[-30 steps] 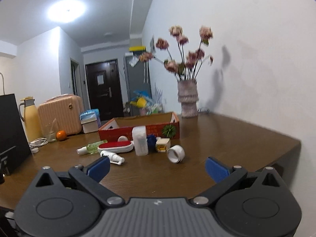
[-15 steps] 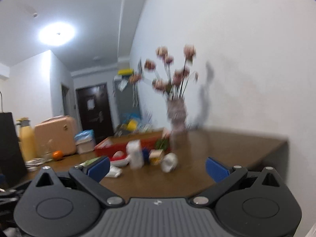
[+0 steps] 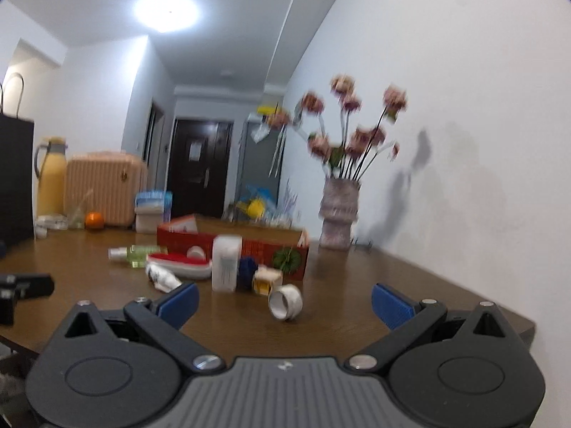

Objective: Organize rigid objects
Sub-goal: 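Withdraw both tools from the box back toward the remaining items, then grasp the white spray bottle with the left tool while the right tool grasps the white tape roll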

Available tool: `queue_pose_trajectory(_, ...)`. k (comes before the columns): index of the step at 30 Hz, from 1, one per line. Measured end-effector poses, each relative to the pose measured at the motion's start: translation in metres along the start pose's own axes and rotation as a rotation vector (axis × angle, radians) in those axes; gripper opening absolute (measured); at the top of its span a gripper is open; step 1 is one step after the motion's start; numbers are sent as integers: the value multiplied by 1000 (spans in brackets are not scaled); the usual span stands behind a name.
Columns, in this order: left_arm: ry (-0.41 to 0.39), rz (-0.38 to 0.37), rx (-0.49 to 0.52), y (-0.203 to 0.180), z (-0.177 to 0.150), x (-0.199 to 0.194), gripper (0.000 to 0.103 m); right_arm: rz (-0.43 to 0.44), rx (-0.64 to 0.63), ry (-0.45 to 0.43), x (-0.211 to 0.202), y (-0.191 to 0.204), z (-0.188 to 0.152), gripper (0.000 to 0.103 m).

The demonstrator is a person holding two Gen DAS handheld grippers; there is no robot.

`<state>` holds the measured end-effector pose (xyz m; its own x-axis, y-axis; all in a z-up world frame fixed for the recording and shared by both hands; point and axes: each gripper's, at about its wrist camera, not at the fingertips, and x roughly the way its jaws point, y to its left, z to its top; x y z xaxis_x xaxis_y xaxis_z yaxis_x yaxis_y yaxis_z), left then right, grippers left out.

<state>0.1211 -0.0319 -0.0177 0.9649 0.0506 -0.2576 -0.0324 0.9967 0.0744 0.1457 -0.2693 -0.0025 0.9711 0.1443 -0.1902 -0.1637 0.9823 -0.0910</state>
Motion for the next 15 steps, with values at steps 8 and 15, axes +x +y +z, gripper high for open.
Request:
queue_pose_trajectory(8, 99, -7, 40, -22, 19, 97, 103, 134, 73, 149, 82, -33, 0, 94)
queue_pose_trajectory(15, 284, 4, -94, -14, 43, 197, 103, 167, 102, 240, 153, -59, 1, 68)
